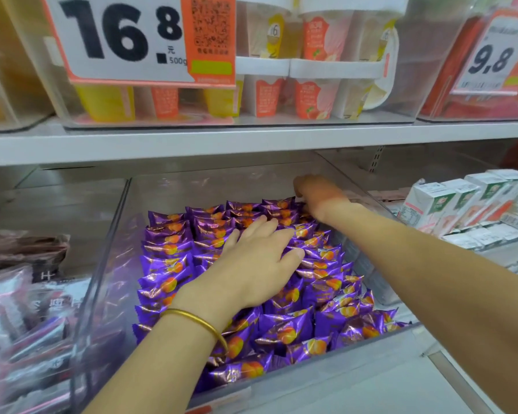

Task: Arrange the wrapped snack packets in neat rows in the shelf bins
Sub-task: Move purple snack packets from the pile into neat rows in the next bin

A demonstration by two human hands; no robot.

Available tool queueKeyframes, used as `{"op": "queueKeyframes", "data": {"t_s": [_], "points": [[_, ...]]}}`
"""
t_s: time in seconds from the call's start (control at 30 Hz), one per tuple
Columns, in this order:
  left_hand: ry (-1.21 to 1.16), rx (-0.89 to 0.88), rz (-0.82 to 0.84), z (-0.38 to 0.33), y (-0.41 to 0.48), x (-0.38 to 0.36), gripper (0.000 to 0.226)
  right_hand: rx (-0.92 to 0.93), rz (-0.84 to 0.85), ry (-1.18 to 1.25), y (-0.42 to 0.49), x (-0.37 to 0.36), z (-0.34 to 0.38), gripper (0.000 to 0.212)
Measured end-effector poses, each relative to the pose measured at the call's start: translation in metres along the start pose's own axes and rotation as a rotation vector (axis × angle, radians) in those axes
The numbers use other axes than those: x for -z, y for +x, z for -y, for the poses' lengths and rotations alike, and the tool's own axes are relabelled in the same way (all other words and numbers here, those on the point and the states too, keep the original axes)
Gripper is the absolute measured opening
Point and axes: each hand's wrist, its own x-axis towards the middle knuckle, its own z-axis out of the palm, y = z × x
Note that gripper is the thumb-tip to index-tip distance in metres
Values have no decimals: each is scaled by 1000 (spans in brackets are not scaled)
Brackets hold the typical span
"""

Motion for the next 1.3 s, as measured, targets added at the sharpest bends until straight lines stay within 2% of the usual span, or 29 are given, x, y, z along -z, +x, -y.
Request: {"op": "queueKeyframes", "data": {"t_s": [0.13, 0.23, 0.33, 0.47, 0.6, 0.77, 0.9, 1.03, 1.1, 1.17, 1.23, 1.3], "points": [[-32, -3, -124, 6, -13, 9, 51, -22, -91, 154, -12, 13, -7, 28], [-101, -71, -274, 6, -33, 21, 51, -3, -229, 239, -35, 24, -4, 27], [-130, -133, -431, 11, -63, 34, 45, 30, -333, 398, -70, 44, 33, 23], [-106, -101, -632, 41, -105, 52, 37, 172, -340, 728, -119, 72, 109, 24], [-58, 20, -766, 93, -156, 63, 37, 359, -272, 908, -140, 92, 186, 27], [-15, 360, -906, 165, -217, 73, 29, 551, -130, 871, -126, 97, 281, 23], [-31, 502, -1074, 195, -249, 85, 35, 483, 156, 938, -92, 84, 362, 33], [6, 511, -1243, 208, -269, 94, 31, 412, 185, 881, -67, 60, 413, 21], [3, 540, -1274, 214, -277, 99, 33, 383, 185, 855, -62, 49, 423, 27], [24, 567, -1257, 220, -285, 104, 37, 371, 153, 828, -64, 49, 422, 23], [9, 609, -1180, 226, -293, 108, 38, 368, 69, 841, -68, 58, 414, 20], [-52, 726, -1023, 234, -302, 112, 35, 383, -31, 1005, -74, 72, 408, 18]]}}
